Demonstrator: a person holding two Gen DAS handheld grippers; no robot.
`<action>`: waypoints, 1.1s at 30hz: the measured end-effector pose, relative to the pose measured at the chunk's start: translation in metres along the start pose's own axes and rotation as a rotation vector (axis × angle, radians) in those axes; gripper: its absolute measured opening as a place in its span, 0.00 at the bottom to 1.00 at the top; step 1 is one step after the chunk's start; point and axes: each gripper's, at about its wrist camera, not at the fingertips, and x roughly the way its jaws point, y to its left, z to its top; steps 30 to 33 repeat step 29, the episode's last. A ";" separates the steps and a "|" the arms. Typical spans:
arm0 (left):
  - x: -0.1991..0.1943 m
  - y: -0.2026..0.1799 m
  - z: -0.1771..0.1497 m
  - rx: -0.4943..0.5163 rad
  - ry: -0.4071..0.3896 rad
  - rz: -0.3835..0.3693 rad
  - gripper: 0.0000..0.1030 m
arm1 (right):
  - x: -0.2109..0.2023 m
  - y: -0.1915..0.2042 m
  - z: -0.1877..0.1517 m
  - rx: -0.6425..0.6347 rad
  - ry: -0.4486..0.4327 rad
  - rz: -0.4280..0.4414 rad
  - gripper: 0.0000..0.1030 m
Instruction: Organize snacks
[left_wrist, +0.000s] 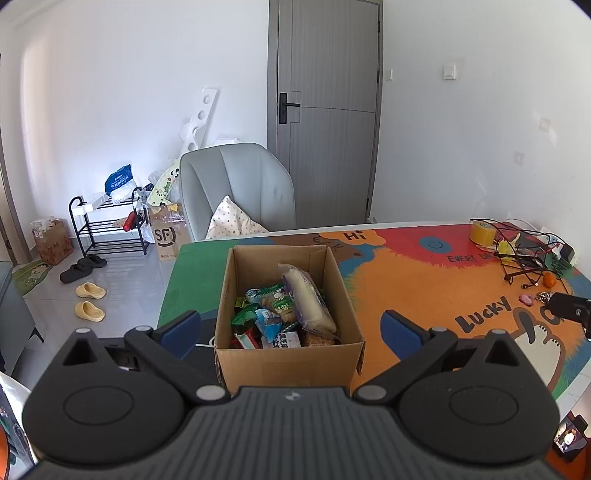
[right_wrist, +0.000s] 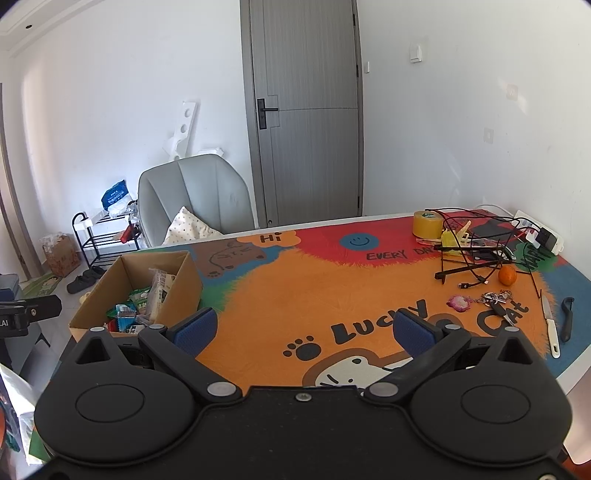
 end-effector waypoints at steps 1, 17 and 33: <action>0.000 0.000 0.000 0.000 0.000 -0.001 1.00 | 0.000 0.000 0.000 0.000 0.000 0.001 1.00; 0.001 0.001 0.000 0.000 0.006 -0.006 1.00 | 0.001 0.000 -0.002 0.001 -0.001 0.005 1.00; 0.004 0.001 -0.002 0.003 0.010 -0.009 1.00 | 0.004 0.000 -0.005 0.000 0.009 0.009 1.00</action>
